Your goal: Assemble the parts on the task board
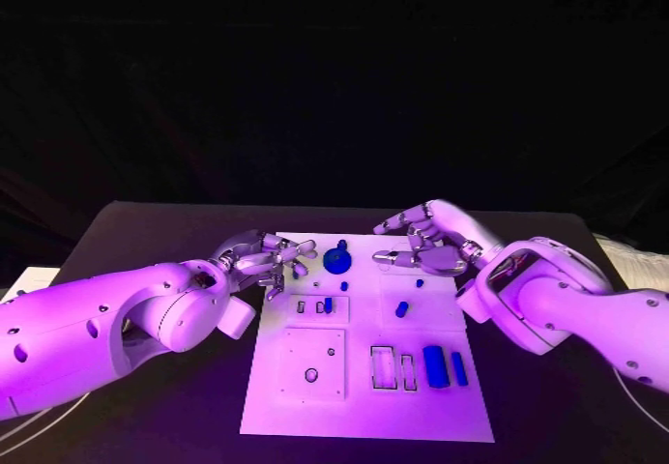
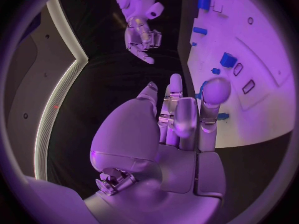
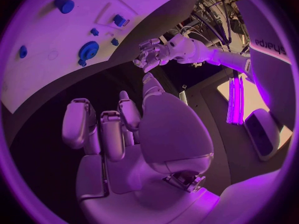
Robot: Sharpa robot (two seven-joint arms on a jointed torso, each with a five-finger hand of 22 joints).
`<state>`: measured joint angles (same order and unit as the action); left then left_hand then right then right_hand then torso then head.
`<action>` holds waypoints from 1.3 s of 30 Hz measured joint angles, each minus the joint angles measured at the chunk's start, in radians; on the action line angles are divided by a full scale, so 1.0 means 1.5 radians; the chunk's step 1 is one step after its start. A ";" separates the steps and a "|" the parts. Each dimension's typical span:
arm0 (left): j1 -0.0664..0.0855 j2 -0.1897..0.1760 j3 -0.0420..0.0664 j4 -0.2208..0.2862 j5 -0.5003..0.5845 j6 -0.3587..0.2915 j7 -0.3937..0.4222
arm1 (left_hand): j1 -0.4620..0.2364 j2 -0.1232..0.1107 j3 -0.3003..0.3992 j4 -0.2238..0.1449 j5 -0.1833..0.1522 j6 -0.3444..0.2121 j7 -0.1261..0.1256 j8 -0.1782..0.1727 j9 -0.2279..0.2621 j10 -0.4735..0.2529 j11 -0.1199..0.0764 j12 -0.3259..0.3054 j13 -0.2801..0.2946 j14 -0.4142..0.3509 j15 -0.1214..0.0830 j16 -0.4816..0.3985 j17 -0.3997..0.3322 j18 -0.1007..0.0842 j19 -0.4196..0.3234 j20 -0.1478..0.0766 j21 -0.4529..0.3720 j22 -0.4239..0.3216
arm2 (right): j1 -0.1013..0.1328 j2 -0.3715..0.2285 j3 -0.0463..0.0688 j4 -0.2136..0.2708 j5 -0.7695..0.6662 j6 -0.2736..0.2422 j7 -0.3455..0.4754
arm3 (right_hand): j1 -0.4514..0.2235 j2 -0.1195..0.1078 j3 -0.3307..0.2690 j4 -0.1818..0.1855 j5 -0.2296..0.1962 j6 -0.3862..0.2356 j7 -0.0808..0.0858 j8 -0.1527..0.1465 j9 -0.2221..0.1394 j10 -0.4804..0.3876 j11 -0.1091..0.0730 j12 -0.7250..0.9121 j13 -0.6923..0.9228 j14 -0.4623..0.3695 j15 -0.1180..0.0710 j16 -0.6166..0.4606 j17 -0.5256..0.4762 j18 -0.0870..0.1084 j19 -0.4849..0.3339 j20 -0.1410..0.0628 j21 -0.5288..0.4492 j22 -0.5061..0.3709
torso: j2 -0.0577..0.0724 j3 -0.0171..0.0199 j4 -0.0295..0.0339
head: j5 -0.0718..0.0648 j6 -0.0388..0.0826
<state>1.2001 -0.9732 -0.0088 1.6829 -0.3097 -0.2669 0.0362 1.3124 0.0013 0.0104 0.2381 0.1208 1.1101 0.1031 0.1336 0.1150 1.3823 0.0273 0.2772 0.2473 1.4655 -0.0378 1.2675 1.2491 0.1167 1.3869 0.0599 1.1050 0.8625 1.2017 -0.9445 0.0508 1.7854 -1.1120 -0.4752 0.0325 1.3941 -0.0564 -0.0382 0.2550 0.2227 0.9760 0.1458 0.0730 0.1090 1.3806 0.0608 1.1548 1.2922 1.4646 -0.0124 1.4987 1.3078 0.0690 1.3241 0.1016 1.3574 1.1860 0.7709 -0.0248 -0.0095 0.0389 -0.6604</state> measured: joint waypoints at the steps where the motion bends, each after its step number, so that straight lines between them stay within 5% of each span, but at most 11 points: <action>1: 0.007 0.005 0.001 -0.004 -0.026 0.011 -0.032 | -0.007 -0.001 -0.006 0.009 0.000 0.003 -0.003 0.007 0.006 0.002 -0.002 0.024 0.023 0.001 -0.002 0.042 0.023 -0.001 0.002 -0.002 0.029 0.036 | 0.003 -0.008 0.000 0.000 0.024 0.003 0.005 | 0.001 0.001 0.000 0.000 0.003 0.000 0.000 0.000 0.000 0.000 0.000 -0.002 0.000 0.000 0.000 0.000 0.000 0.000 -0.002 -0.002 -0.003 -0.001 | -0.002 0.0008 -0.0004 | 0.001 -0.001; 6: 0.032 0.036 0.001 -0.021 -0.171 0.065 -0.188 | -0.037 0.012 -0.034 0.035 -0.004 0.002 -0.012 0.071 0.051 -0.051 -0.013 0.216 0.203 0.000 -0.010 0.175 0.039 -0.017 0.009 -0.007 0.142 0.180 | 0.010 -0.040 0.000 0.000 0.112 0.009 0.018 | 0.003 0.003 -0.003 -0.003 0.019 0.000 0.000 0.000 0.000 -0.003 -0.001 -0.007 -0.006 0.000 0.000 -0.004 0.000 0.000 -0.004 -0.004 -0.007 -0.009 | -0.011 0.0043 -0.0027 | 0.005 -0.005; 10: 0.048 0.062 0.000 -0.033 -0.286 0.102 -0.291 | -0.048 0.020 -0.055 0.036 -0.004 0.003 -0.023 0.132 0.098 -0.033 -0.028 0.439 0.422 0.001 -0.018 0.200 0.039 -0.038 0.046 -0.012 0.212 0.284 | 0.011 -0.055 -0.001 0.001 0.138 0.009 0.020 | 0.004 0.004 -0.006 -0.006 0.026 0.002 -0.002 0.000 0.000 -0.003 -0.001 -0.014 -0.014 0.000 0.000 -0.006 0.000 0.000 -0.004 -0.004 -0.010 -0.012 | -0.016 0.0072 -0.0035 | 0.010 -0.008; 14: 0.064 0.088 0.001 -0.047 -0.367 0.134 -0.367 | -0.062 0.023 -0.082 0.035 -0.004 -0.026 -0.035 0.203 0.167 -0.027 -0.033 0.561 0.543 -0.001 -0.020 0.200 0.039 -0.042 0.052 -0.016 0.248 0.297 | 0.012 -0.061 -0.003 0.001 0.144 0.008 0.019 | 0.004 0.004 -0.006 -0.006 0.028 0.002 -0.002 0.000 0.000 -0.003 -0.001 -0.014 -0.011 0.000 0.000 -0.006 0.000 0.000 -0.004 -0.004 -0.010 -0.012 | -0.020 0.0093 -0.0054 | 0.013 -0.010; 18: 0.072 0.117 0.001 -0.068 -0.421 0.166 -0.422 | -0.083 0.036 -0.108 0.036 -0.007 -0.049 -0.038 0.246 0.215 -0.023 -0.036 0.599 0.583 0.000 -0.026 0.200 0.039 -0.052 0.052 -0.016 0.263 0.297 | 0.012 -0.061 -0.004 0.001 0.145 0.007 0.015 | 0.004 0.004 -0.007 -0.007 0.030 0.002 -0.002 0.000 0.000 -0.003 -0.001 -0.014 -0.011 0.000 0.000 -0.009 0.000 0.000 -0.004 -0.004 -0.010 -0.013 | -0.022 0.0107 -0.0067 | 0.016 -0.012; 21: 0.076 0.139 0.001 -0.082 -0.450 0.190 -0.448 | -0.103 0.039 -0.130 0.036 -0.040 -0.063 -0.038 0.266 0.242 -0.023 -0.036 0.608 0.594 0.000 -0.026 0.200 0.039 -0.052 0.052 -0.016 0.265 0.297 | 0.011 -0.061 -0.005 0.001 0.145 0.006 0.011 | 0.004 0.004 -0.007 -0.007 0.032 0.002 -0.002 0.000 0.000 -0.003 -0.001 -0.014 -0.011 0.000 0.000 -0.009 0.000 0.000 -0.004 -0.004 -0.010 -0.013 | -0.023 0.0114 -0.0067 | 0.016 -0.013; 39: 0.078 0.208 -0.002 -0.137 -0.505 0.278 -0.484 | -0.118 0.038 -0.153 0.036 -0.043 -0.073 -0.039 0.280 0.268 -0.021 -0.034 0.618 0.609 0.000 -0.026 0.200 0.039 -0.052 0.052 -0.016 0.272 0.297 | 0.010 -0.052 -0.006 -0.005 0.137 0.006 -0.007 | 0.004 0.004 -0.011 -0.007 0.032 0.002 -0.002 0.000 0.000 -0.003 -0.001 -0.015 -0.013 0.000 0.000 -0.009 0.000 0.000 -0.009 -0.004 -0.013 -0.016 | -0.022 0.0107 -0.0081 | 0.020 -0.021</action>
<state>1.3171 -0.6612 -0.0123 1.4770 -1.0676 0.1498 -0.6905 1.1350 0.0591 -0.2184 0.2926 0.0568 1.0001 0.0442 0.5529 0.5173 1.3510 -0.0235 1.2047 1.1607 1.4653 -0.0768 1.5678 1.3078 0.0392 1.4649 0.0353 1.5132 1.3080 1.2161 -1.0227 0.0413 1.7775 -0.9063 -0.4659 0.0213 1.4004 -0.0501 -0.0550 0.2441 0.2710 0.9790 0.1427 0.0730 0.1086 1.3754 0.0592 1.1320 1.2732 1.4646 -0.0125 1.4854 1.3075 0.0690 1.3104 0.0950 1.3381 1.1622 0.7373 -0.0088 -0.0216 0.0686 -0.6922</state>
